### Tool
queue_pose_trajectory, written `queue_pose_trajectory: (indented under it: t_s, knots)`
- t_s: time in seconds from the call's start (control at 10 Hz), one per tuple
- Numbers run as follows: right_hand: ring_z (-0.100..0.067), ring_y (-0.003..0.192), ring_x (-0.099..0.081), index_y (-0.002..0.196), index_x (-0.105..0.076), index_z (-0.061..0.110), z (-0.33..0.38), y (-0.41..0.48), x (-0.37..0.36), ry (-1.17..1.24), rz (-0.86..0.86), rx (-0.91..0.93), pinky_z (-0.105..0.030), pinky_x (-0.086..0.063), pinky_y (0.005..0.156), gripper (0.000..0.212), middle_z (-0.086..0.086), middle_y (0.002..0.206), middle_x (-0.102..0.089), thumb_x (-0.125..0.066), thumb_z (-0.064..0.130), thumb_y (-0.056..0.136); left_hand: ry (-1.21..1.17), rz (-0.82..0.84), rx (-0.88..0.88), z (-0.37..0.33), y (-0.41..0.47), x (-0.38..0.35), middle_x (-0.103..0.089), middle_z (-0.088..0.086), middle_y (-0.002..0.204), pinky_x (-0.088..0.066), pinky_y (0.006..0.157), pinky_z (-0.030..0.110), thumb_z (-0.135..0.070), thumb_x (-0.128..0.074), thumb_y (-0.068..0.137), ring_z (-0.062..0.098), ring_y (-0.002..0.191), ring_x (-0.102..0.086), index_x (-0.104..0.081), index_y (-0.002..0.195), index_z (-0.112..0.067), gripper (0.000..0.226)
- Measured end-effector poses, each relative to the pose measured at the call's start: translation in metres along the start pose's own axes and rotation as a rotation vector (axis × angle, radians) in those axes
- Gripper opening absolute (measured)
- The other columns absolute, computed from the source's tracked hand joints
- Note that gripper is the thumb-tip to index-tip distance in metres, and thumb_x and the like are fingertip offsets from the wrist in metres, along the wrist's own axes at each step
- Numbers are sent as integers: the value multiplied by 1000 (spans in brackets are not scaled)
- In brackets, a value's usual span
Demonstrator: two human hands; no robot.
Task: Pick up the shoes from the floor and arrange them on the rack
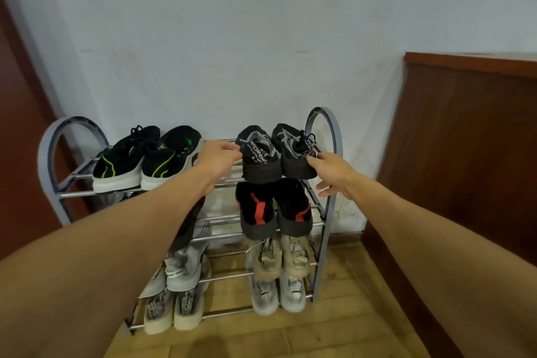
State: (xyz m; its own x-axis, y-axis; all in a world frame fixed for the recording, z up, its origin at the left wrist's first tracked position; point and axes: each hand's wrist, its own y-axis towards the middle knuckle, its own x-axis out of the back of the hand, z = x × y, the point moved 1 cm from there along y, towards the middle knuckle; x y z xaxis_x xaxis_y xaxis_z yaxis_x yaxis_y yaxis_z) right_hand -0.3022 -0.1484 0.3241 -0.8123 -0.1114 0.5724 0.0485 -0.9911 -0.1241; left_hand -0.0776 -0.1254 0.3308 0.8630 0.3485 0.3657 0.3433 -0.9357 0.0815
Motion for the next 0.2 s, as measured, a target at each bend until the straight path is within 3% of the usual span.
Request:
queue_pose_trajectory:
  t_s: [0.1,0.2]
  knots:
    - [-31,104,-60,128,-53,5,-2,-27,6,-214,-77,157,-45,-54,90,36,-16,123,-59,-46,21,96,66,80,-24,-12,-28,26,-65,5,110,-46,88,31,-15,-64,83,23,107,-61,-68,102,-13,19]
    - [-21,109,-57,124,-61,11,4,-71,15,-252,64,252,-31,-46,94,35,-8,129,-60,-47,29,97,135,154,-74,-33,-67,62,-66,6,111,-50,87,31,-13,-61,86,21,100,-63,-68,102,-13,18]
